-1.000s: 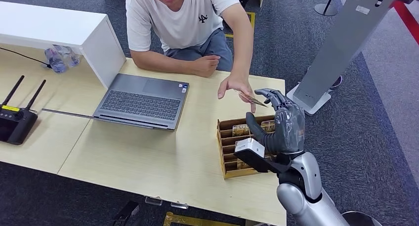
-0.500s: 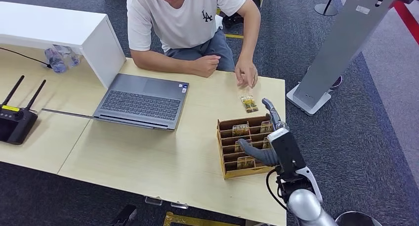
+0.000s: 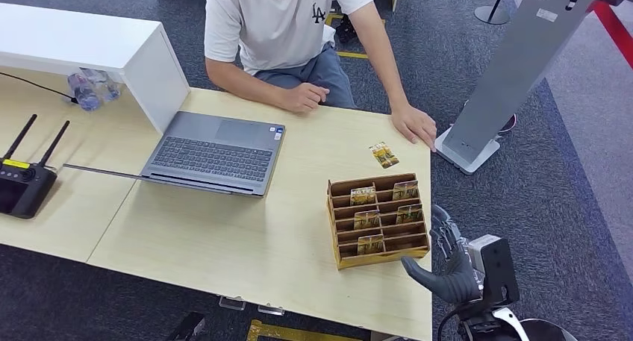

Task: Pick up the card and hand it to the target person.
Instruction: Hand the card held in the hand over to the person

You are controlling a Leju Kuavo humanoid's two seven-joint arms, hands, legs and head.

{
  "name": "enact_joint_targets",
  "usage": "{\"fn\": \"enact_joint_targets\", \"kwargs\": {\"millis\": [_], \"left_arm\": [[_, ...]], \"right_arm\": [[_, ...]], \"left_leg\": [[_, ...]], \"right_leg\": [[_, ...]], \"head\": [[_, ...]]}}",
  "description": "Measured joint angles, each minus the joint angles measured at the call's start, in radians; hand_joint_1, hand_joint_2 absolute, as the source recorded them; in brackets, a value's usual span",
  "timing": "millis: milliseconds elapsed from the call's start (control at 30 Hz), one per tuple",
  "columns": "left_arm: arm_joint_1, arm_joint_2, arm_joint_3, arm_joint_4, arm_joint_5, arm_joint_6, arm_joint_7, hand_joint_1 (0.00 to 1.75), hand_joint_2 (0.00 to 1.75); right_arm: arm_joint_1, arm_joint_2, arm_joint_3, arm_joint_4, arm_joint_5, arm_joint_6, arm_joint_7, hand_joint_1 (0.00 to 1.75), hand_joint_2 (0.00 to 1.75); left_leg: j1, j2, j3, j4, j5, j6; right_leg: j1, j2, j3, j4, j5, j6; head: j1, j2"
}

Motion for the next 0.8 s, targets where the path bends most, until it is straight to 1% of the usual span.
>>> {"fn": "enact_joint_targets", "kwargs": {"millis": [200,400,800], "left_arm": [[-0.001,0.000,0.000,0.000,-0.005,0.000,0.002,0.00,0.00],[-0.001,-0.001,0.000,0.000,-0.011,-0.001,0.002,0.00,0.00],[-0.002,-0.001,0.000,0.000,-0.021,-0.007,0.002,0.00,0.00]], "right_arm": [[0.051,-0.021,-0.042,-0.055,0.055,-0.016,0.031,0.00,1.75],[0.079,-0.027,-0.073,-0.091,0.102,-0.021,0.073,0.00,1.75],[0.105,-0.028,-0.105,-0.130,0.118,-0.009,0.087,0.00,1.75]], "left_leg": [[0.000,0.000,0.000,0.000,0.000,0.000],[0.000,0.000,0.000,0.000,0.000,0.000],[0.000,0.000,0.000,0.000,0.000,0.000]], "right_leg": [[0.000,0.000,0.000,0.000,0.000,0.000],[0.000,0.000,0.000,0.000,0.000,0.000],[0.000,0.000,0.000,0.000,0.000,0.000]], "head": [[0.000,0.000],[0.000,0.000],[0.000,0.000]]}}
